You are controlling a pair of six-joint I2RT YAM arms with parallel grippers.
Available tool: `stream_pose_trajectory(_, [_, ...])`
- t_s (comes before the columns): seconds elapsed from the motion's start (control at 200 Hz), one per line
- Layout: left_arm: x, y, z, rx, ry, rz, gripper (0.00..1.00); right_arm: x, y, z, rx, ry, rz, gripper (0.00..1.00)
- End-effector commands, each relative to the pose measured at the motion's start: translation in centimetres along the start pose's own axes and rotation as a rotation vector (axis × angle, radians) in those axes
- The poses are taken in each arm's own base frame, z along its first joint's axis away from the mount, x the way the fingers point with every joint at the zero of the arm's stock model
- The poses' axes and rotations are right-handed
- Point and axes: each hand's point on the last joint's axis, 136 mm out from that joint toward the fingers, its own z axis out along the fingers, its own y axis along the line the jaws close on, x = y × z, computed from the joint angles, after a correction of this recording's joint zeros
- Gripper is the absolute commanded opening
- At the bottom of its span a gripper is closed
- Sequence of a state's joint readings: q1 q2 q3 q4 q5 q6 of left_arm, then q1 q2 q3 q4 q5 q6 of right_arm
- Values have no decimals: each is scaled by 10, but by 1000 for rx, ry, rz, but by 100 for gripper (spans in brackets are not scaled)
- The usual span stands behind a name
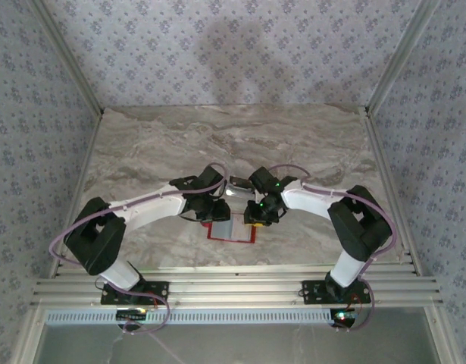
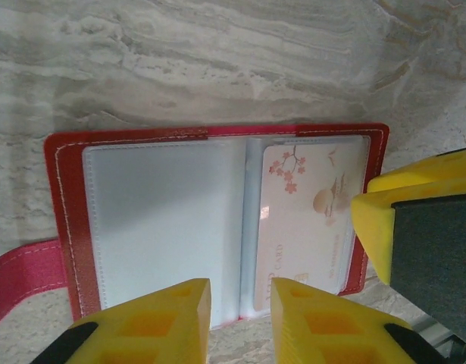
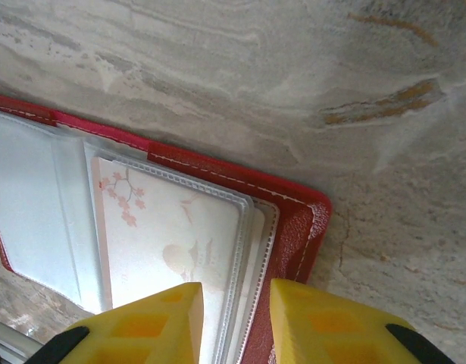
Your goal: Take the credit cards out of the card holder
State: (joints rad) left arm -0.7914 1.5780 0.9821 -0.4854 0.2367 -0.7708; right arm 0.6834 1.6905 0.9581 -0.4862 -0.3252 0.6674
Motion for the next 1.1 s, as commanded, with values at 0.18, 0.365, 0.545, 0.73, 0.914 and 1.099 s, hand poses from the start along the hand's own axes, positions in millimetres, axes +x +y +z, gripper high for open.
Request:
stream_pose_trajectory(0.18, [1, -5, 9, 35, 39, -9, 27, 0, -9, 17, 47, 33, 6, 27])
stream_pose_trajectory(0.365, [5, -8, 21, 67, 76, -20, 26, -2, -15, 19, 77, 39, -4, 24])
stream_pose_trajectory(0.545, [8, -13, 30, 106, 103, -25, 24, -6, -16, 18, 89, 37, 3, 22])
stream_pose_trajectory(0.73, [10, -18, 42, 145, 131, -33, 23, -9, -13, 18, 83, 36, -31, 22])
stream_pose_trajectory(0.914, [10, -12, 47, 113, 140, -43, 22, -12, -13, 18, 81, 38, -31, 23])
stream_pose_trajectory(1.099, [10, -4, 46, 65, 136, -36, 16, -12, -12, 18, 79, 39, -31, 22])
